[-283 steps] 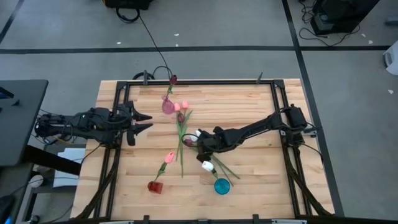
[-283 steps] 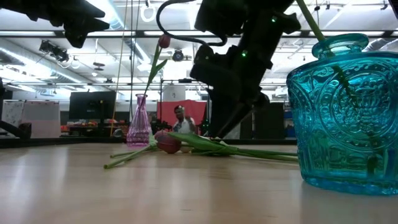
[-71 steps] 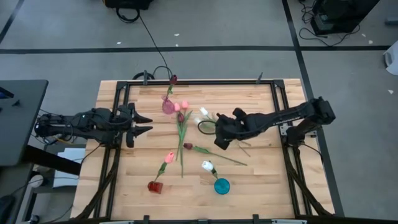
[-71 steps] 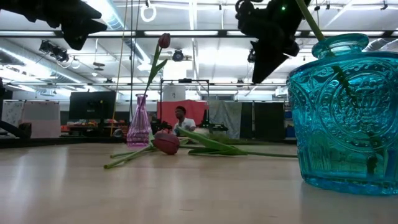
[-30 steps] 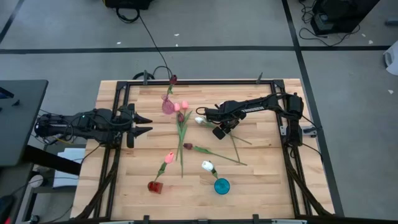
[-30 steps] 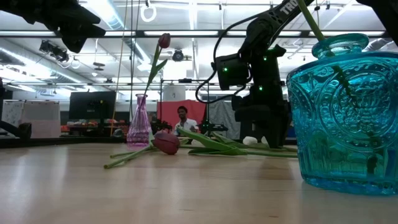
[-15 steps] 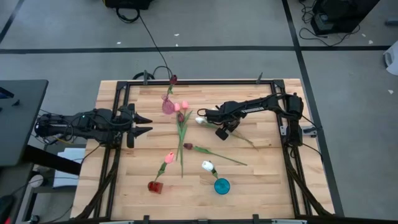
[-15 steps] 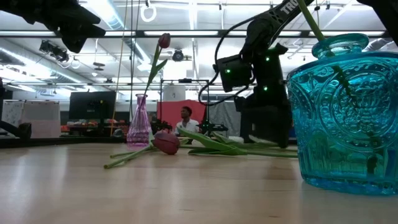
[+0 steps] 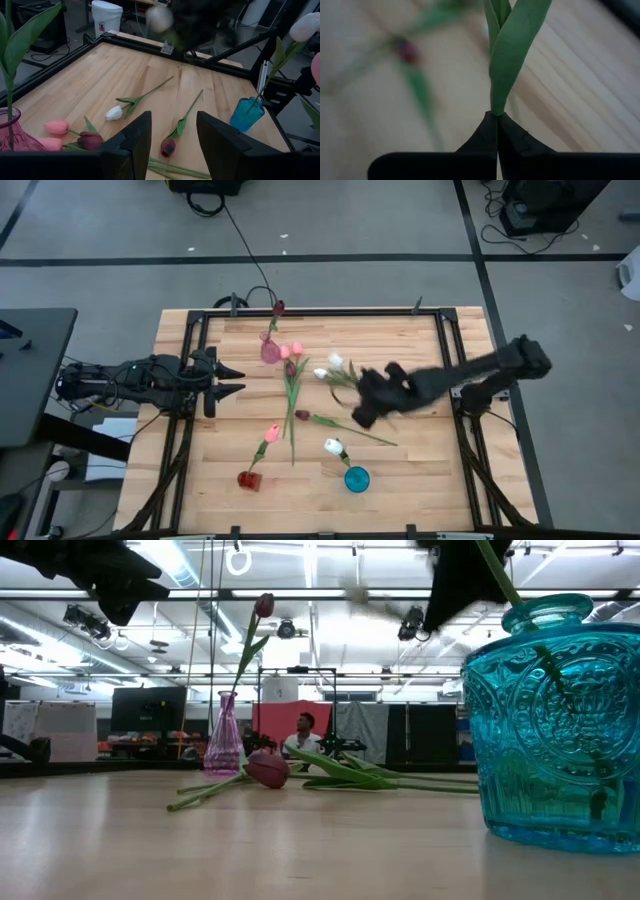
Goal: Sort flowers into vase by color
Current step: Put the right white flower into the blue vase
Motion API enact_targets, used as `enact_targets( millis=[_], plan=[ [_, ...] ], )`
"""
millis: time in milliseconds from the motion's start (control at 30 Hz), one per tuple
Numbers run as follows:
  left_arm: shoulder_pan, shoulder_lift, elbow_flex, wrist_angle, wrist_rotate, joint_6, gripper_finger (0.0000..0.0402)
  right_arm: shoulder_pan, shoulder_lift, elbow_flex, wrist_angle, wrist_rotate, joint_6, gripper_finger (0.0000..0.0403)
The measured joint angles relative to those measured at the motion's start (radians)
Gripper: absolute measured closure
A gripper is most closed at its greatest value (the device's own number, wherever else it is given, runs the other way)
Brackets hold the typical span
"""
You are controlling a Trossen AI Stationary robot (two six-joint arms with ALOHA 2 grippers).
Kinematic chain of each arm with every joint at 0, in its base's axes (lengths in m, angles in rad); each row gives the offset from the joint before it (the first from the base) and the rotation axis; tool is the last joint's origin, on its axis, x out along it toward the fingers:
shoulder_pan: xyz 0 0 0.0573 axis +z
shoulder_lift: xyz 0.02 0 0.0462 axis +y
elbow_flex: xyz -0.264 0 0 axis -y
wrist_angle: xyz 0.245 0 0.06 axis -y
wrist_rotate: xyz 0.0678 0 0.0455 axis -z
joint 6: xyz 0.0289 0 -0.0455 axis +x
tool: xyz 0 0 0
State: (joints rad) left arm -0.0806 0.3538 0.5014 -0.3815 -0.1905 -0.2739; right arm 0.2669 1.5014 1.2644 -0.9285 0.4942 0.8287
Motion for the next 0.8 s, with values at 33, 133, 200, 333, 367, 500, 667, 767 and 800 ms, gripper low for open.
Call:
enact_targets(
  millis=[33,133,200,333,367,500,667,767,800],
  plan=[
    [0.000,0.000,0.000,0.000,0.000,0.000,0.0239,0.057,-0.015,0.000,0.029,0.050,0.013,0.0398],
    [0.000,0.000,0.000,0.000,0.000,0.000,0.0239,0.213,-0.035,0.000,0.103,0.212,0.045,0.0397],
    [0.000,0.000,0.000,0.000,0.000,0.000,0.0239,0.296,-0.035,0.000,0.152,0.305,0.067,0.0397],
    [0.000,0.000,0.000,0.000,0.000,0.000,0.0239,0.413,-0.016,0.000,0.259,0.449,0.099,0.0397],
    [0.000,0.000,0.000,0.001,0.000,0.000,0.0239,0.434,-0.008,0.000,0.287,0.475,0.096,0.0397],
    [0.000,0.000,0.000,0.001,-0.001,0.007,0.0239,0.493,0.021,0.000,0.378,0.541,0.088,0.0397],
    [0.000,0.000,0.000,0.003,-0.001,0.008,0.0239,0.548,0.046,0.000,0.485,0.635,0.064,0.0396],
    [0.000,0.000,0.000,0.003,-0.002,0.009,0.0239,0.572,0.051,0.000,0.556,0.664,0.029,0.0396],
    [0.000,0.000,0.000,0.003,-0.002,0.009,0.0239,0.578,0.052,0.000,0.571,0.664,0.022,0.0396]
  ],
)
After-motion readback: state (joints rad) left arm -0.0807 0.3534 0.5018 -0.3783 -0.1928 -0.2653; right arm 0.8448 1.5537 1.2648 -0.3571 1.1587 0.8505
